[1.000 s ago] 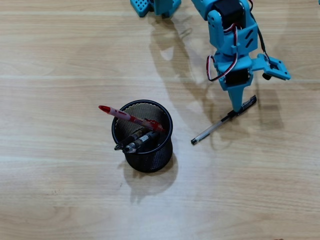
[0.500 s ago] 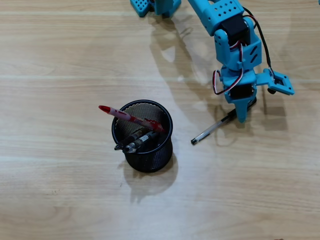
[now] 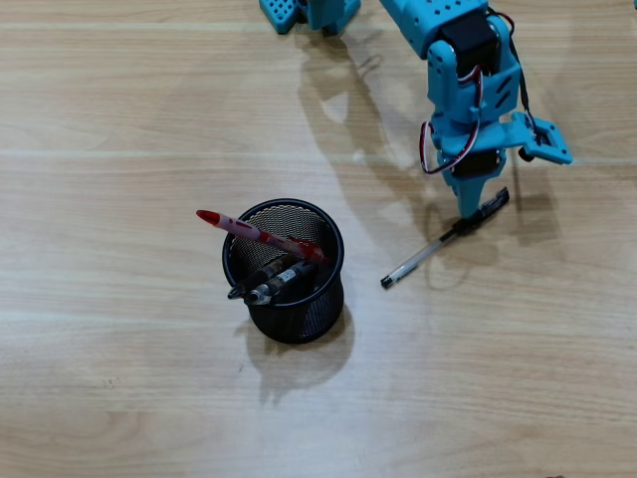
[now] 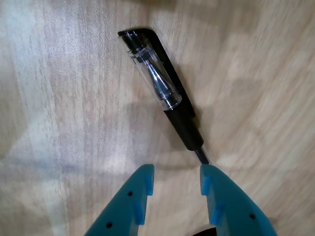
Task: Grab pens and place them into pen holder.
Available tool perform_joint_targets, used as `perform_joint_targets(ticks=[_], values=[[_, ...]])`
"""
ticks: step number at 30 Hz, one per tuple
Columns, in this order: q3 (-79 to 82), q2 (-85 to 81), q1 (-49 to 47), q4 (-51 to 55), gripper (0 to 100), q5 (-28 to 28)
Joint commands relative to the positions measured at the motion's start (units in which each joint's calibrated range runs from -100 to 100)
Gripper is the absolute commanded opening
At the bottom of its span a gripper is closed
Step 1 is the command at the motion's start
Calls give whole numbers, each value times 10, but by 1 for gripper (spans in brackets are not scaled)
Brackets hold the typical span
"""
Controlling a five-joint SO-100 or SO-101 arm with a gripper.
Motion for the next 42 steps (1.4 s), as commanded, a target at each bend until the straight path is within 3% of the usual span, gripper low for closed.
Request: perform_joint_targets(ticks=[1,17,32,37,42], values=[[-24,-54,3,3,12,4],[-13,5,5,-91,12,29],[38,44,6,-83,12,25],[42,44,5,-83,1,21],[41,43,7,-82,2,10]])
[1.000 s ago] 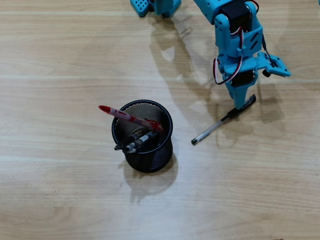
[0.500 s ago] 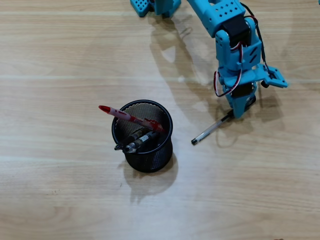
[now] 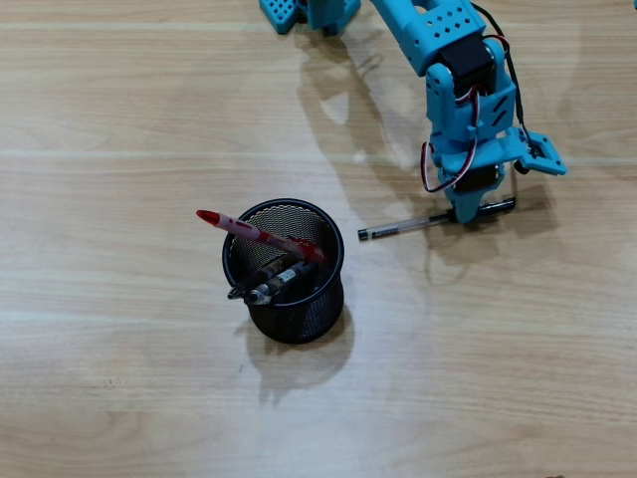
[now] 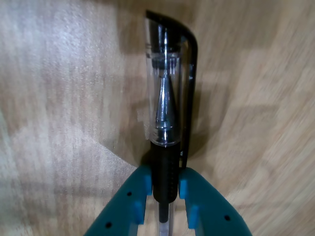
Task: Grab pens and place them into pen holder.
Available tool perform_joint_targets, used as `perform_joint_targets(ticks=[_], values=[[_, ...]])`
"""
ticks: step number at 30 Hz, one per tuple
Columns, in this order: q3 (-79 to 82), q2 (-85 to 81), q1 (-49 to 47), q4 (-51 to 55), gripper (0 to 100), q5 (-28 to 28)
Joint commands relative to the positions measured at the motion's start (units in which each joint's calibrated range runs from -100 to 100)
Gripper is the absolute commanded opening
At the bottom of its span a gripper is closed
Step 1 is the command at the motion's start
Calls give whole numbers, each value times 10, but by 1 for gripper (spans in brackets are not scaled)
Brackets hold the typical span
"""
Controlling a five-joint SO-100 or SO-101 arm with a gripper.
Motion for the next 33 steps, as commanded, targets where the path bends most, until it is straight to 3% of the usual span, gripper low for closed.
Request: perform_joint_targets(ticks=[1,9,19,28,33], values=[[0,-7,4,1,2,-6],[0,-53,8,1,2,-6],[5,-304,60,2,2,-8],[-1,-458,156,-15,2,-156],[15,-490,194,-120,2,-222]])
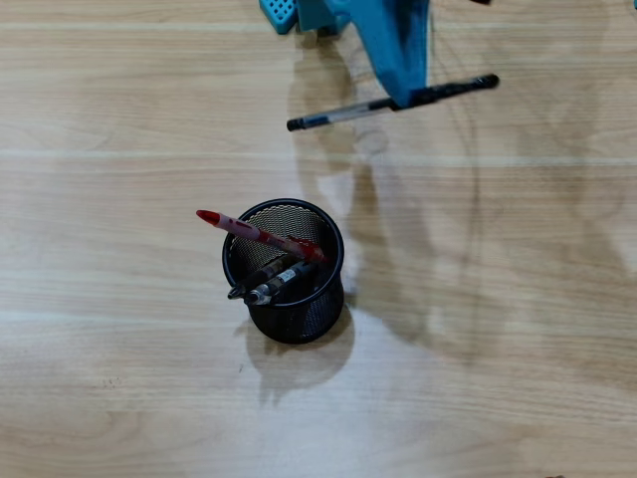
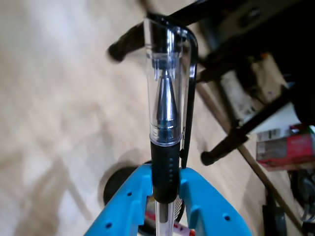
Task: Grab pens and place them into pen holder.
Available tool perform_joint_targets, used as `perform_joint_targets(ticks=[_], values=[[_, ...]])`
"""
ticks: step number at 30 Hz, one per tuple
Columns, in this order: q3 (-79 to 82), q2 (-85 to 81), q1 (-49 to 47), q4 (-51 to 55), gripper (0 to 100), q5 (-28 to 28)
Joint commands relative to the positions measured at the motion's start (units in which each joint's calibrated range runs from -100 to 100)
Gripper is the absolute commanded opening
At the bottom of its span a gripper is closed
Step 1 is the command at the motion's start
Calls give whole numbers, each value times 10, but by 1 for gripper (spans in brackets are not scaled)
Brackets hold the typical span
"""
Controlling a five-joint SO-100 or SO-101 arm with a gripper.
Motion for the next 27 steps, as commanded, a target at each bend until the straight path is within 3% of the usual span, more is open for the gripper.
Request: perform_joint_targets(ticks=[1,9,17,21,27], values=[[11,-49,29,-101,2,-56],[145,-52,43,-400,2,-133],[365,-52,59,-685,2,-152],[441,-52,83,-746,2,-152],[497,-52,117,-756,2,-163]])
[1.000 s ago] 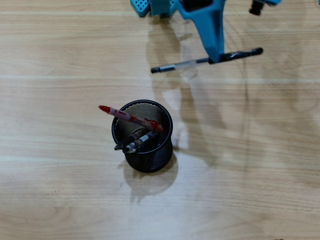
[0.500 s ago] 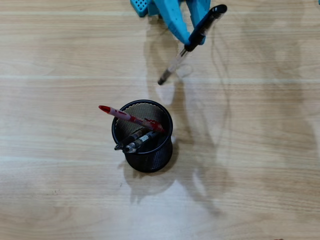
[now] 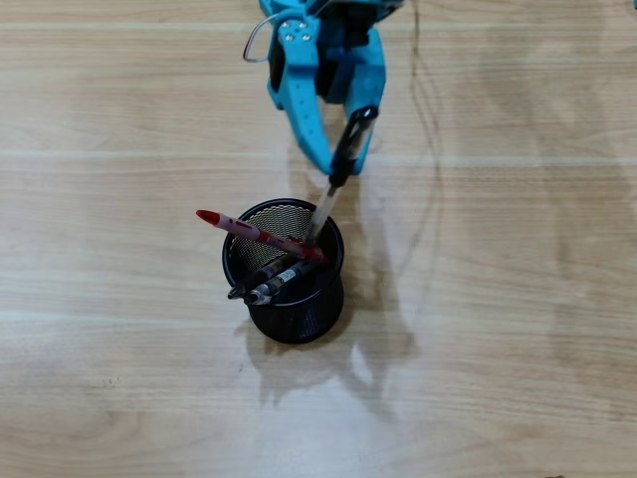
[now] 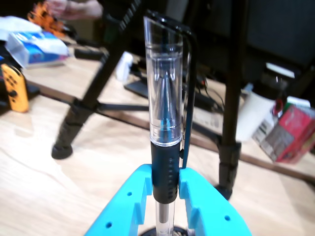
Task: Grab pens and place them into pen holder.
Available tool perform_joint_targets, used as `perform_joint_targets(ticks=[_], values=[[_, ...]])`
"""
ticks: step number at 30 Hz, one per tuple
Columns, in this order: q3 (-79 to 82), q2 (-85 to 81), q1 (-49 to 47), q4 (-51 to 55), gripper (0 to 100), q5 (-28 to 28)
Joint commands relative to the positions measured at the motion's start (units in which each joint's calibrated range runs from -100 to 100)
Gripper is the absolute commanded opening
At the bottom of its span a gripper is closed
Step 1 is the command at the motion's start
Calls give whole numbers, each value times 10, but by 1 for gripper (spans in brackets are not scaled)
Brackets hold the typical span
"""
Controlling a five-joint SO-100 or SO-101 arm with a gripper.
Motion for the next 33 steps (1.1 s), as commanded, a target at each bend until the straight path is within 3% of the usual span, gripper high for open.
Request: perform_joint_targets(ticks=[1,15,22,33], values=[[15,-31,23,-16,2,-8],[48,-28,23,-15,2,-79],[55,-33,19,-15,10,-73],[87,-96,21,-8,11,-42]])
